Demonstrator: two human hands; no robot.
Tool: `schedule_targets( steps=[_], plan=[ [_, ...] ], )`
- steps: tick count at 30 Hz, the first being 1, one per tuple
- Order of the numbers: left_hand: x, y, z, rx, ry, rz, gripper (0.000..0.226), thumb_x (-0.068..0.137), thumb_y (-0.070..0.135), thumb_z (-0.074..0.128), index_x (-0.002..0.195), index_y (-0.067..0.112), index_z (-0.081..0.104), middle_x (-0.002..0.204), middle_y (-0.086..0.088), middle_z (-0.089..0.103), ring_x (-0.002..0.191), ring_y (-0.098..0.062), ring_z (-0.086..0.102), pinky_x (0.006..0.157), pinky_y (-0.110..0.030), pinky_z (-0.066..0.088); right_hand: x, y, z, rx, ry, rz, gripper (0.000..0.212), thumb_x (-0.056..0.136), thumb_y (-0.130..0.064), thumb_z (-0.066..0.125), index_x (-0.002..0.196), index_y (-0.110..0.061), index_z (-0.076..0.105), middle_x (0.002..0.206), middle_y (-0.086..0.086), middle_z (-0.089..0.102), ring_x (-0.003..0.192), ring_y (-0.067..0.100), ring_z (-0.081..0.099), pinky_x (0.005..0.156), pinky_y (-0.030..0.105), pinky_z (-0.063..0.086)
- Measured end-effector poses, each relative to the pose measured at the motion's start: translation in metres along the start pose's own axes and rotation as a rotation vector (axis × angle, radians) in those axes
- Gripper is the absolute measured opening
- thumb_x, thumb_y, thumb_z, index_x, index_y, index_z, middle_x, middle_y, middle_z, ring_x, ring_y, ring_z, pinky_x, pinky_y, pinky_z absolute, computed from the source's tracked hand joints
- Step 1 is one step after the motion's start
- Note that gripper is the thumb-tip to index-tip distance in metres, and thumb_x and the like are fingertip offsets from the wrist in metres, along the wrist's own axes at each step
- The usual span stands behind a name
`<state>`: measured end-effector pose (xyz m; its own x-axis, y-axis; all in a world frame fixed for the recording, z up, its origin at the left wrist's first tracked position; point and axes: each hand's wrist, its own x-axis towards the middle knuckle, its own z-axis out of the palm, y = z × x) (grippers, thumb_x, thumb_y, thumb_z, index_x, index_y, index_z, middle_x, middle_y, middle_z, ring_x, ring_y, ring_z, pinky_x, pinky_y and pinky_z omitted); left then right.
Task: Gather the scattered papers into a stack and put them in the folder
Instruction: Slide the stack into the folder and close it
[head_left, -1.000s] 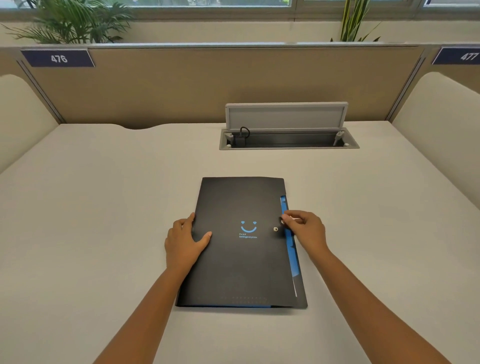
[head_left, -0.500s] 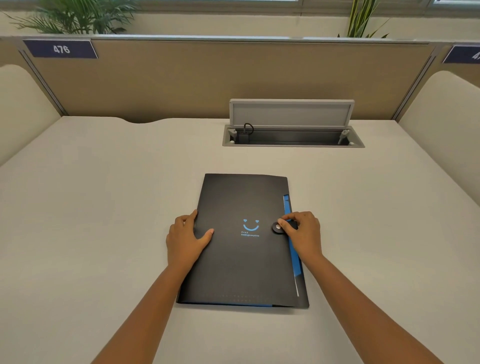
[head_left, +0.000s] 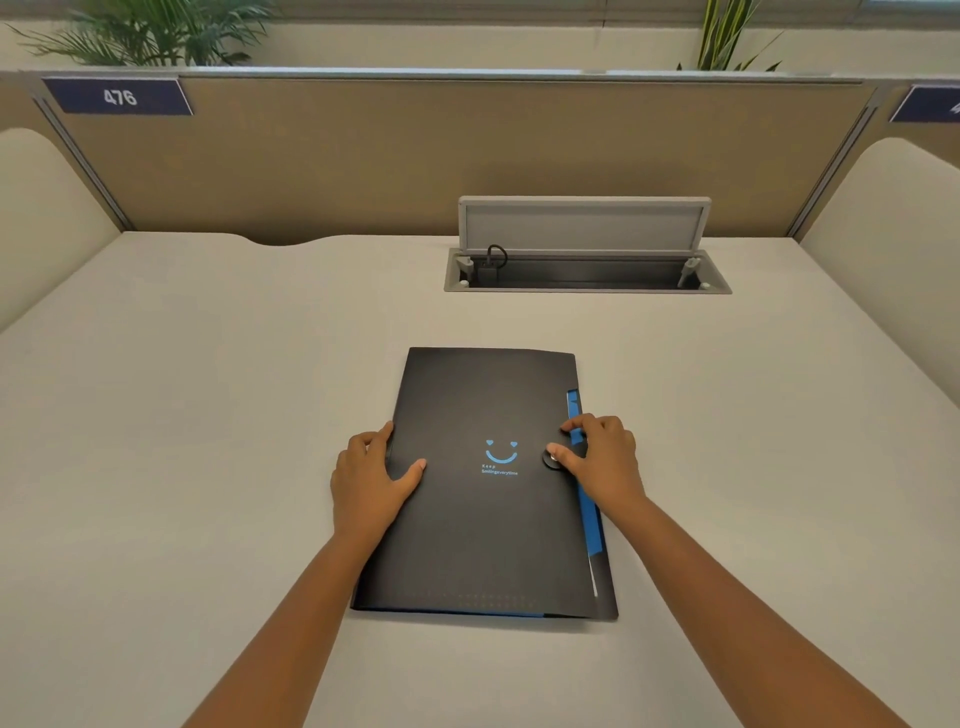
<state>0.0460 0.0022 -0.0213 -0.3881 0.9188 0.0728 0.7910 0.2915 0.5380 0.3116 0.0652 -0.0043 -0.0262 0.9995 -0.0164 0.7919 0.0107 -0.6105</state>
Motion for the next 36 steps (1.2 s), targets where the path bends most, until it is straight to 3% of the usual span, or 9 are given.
schedule_targets(
  steps=[6,9,14,18,20,23,29,31,36],
  plan=[
    [-0.004,0.007,-0.005,-0.025,0.019,-0.027,0.059,0.080,0.045,0.060,0.129,0.015,0.048,0.120,-0.010,0.053,0.106,-0.027,0.053,0.088,-0.039,0.045,0.001,-0.002,-0.002,-0.094,-0.012,0.008,0.046,0.083,-0.045,0.060,0.120,-0.020,0.050,0.125,0.010,0.047,0.112,0.026,0.044,0.089,0.028,0.038],
    [-0.015,0.012,-0.010,-0.016,0.084,-0.109,0.037,0.083,0.046,0.056,0.093,0.011,0.058,0.093,-0.007,0.061,0.083,-0.024,0.058,0.072,-0.038,0.049,-0.004,-0.001,0.001,-0.125,0.046,0.010,0.052,0.084,-0.049,0.056,0.125,-0.018,0.047,0.126,0.010,0.048,0.112,0.026,0.045,0.092,0.032,0.040],
    [-0.018,0.014,-0.027,0.023,-0.133,-0.283,0.057,0.085,0.055,0.046,0.048,0.014,0.034,0.048,0.000,0.039,0.045,-0.015,0.040,0.045,-0.025,0.030,-0.011,0.000,0.007,-0.111,0.109,-0.017,0.052,0.087,-0.049,0.052,0.127,-0.016,0.047,0.127,0.009,0.049,0.112,0.025,0.045,0.095,0.032,0.039],
    [-0.023,0.020,-0.028,-0.433,-0.371,-0.413,0.039,0.088,0.044,0.050,0.080,0.006,0.056,0.081,-0.008,0.060,0.077,-0.024,0.059,0.067,-0.031,0.047,-0.012,0.001,0.002,0.023,0.065,0.001,0.058,0.085,-0.053,0.052,0.130,-0.017,0.045,0.129,0.007,0.050,0.115,0.023,0.044,0.097,0.034,0.038],
    [-0.032,0.022,-0.026,-0.707,-0.372,-0.449,0.039,0.089,0.036,0.052,0.108,0.002,0.055,0.103,-0.013,0.063,0.090,-0.026,0.062,0.075,-0.033,0.052,-0.013,-0.001,-0.005,0.232,0.033,0.060,0.059,0.084,-0.048,0.057,0.131,-0.016,0.042,0.130,0.009,0.050,0.114,0.024,0.048,0.096,0.036,0.041],
    [-0.031,0.018,-0.034,-0.817,-0.297,-0.394,0.039,0.090,0.034,0.051,0.118,0.007,0.053,0.109,-0.010,0.064,0.091,-0.022,0.063,0.075,-0.031,0.053,-0.018,-0.003,-0.018,0.416,-0.040,0.120,0.063,0.084,-0.042,0.060,0.135,-0.017,0.035,0.131,0.007,0.049,0.103,0.019,0.054,0.092,0.034,0.045],
    [-0.009,0.004,-0.063,-0.921,-0.283,-0.452,0.041,0.087,0.042,0.052,0.110,0.009,0.059,0.101,-0.013,0.068,0.087,-0.025,0.067,0.066,-0.031,0.054,-0.040,-0.007,-0.027,0.783,-0.705,0.162,0.045,0.084,-0.038,0.061,0.122,-0.016,0.054,0.115,0.002,0.068,0.105,0.020,0.065,0.085,0.031,0.053],
    [-0.007,0.001,-0.074,-1.030,-0.313,-0.524,0.046,0.085,0.052,0.048,0.100,0.013,0.066,0.094,-0.013,0.073,0.081,-0.028,0.070,0.063,-0.032,0.055,-0.043,-0.011,-0.014,0.838,-0.671,0.166,0.036,0.087,-0.029,0.061,0.120,-0.016,0.055,0.114,0.006,0.068,0.104,0.023,0.065,0.089,0.040,0.054],
    [-0.021,-0.022,-0.077,-1.574,-0.300,-0.608,0.068,0.075,0.070,0.039,0.105,0.017,0.069,0.101,-0.011,0.073,0.090,-0.027,0.070,0.066,-0.037,0.059,-0.026,-0.039,0.013,0.792,-0.490,0.131,0.026,0.091,-0.027,0.055,0.116,-0.019,0.055,0.109,0.003,0.069,0.097,0.018,0.067,0.077,0.029,0.056]
  ],
)
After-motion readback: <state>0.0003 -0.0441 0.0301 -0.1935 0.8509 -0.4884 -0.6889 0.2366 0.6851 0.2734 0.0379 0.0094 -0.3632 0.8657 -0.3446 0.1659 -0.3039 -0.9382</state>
